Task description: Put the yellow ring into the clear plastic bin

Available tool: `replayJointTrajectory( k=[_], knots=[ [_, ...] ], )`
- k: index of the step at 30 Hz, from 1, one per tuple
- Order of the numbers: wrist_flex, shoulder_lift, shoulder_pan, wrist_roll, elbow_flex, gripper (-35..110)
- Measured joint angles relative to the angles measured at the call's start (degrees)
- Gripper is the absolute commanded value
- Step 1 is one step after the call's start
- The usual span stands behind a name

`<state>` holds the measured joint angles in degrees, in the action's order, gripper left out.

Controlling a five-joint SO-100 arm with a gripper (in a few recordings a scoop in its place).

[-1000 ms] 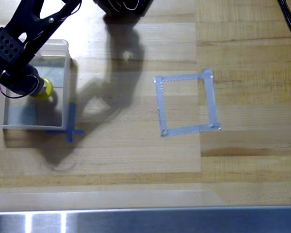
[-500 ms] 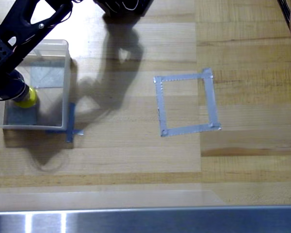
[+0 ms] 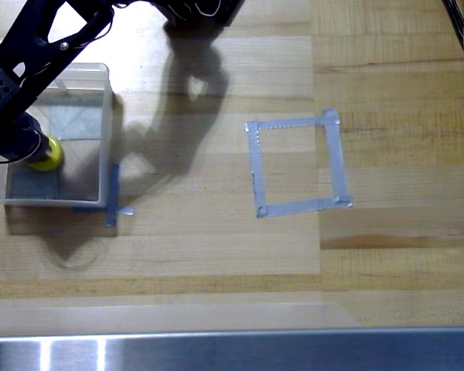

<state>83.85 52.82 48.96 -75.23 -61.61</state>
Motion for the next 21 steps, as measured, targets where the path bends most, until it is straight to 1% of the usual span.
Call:
replayJointTrajectory(
  k=[11, 21],
  knots=[
    [0.1, 0.0, -0.3, 0.0, 0.0, 20],
    [2.7, 1.1, -1.3, 0.0, 0.0, 21]
  ],
)
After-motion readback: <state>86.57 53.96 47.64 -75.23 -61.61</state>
